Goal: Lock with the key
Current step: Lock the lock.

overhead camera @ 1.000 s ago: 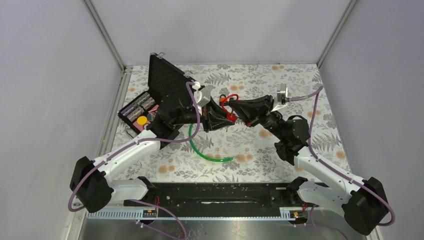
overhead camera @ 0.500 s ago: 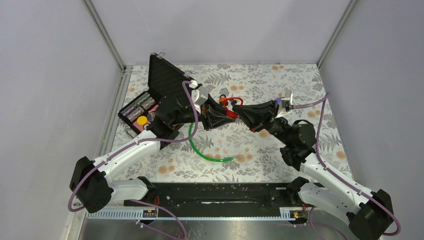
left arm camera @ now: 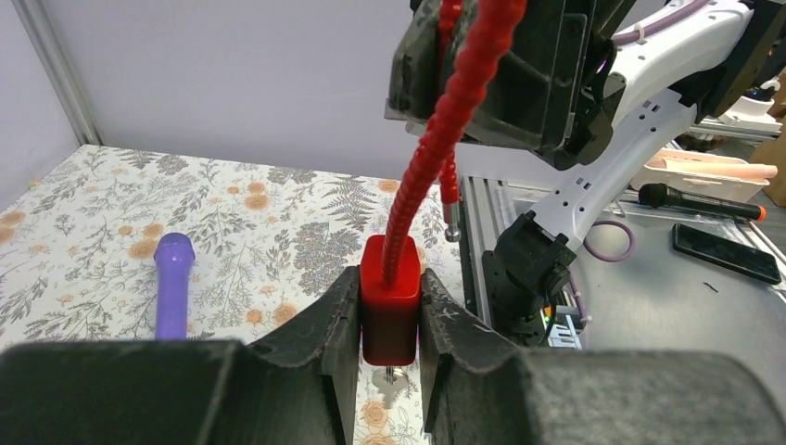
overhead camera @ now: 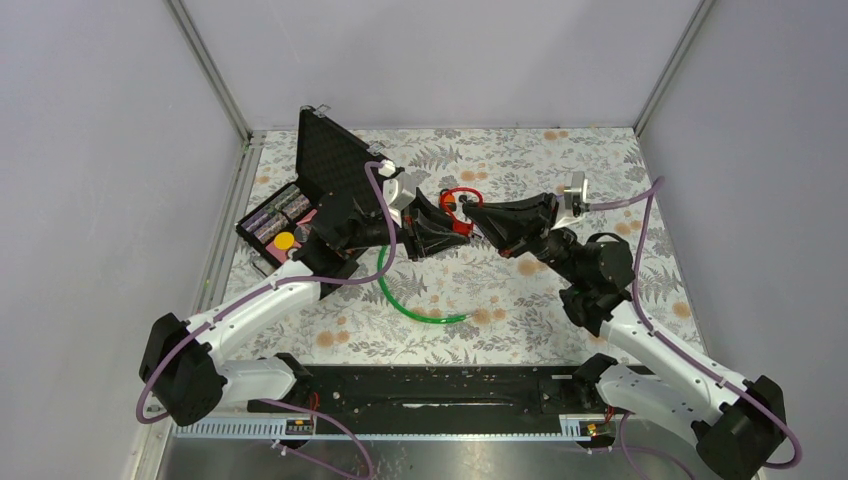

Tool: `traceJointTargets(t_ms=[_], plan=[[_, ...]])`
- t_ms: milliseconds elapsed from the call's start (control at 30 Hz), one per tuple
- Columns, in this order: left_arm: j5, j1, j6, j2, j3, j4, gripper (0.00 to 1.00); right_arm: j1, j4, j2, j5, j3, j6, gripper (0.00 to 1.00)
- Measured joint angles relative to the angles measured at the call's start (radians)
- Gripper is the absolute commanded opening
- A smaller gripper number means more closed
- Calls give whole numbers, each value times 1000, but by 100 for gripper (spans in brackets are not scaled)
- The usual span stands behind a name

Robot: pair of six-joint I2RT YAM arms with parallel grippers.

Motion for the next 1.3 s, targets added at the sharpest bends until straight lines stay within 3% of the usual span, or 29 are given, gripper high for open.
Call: traceJointTargets(t_ms=[1300], plan=[[-42,5,-132,-34,-84,95,0,2,-57,57,-18,10,-84,0]])
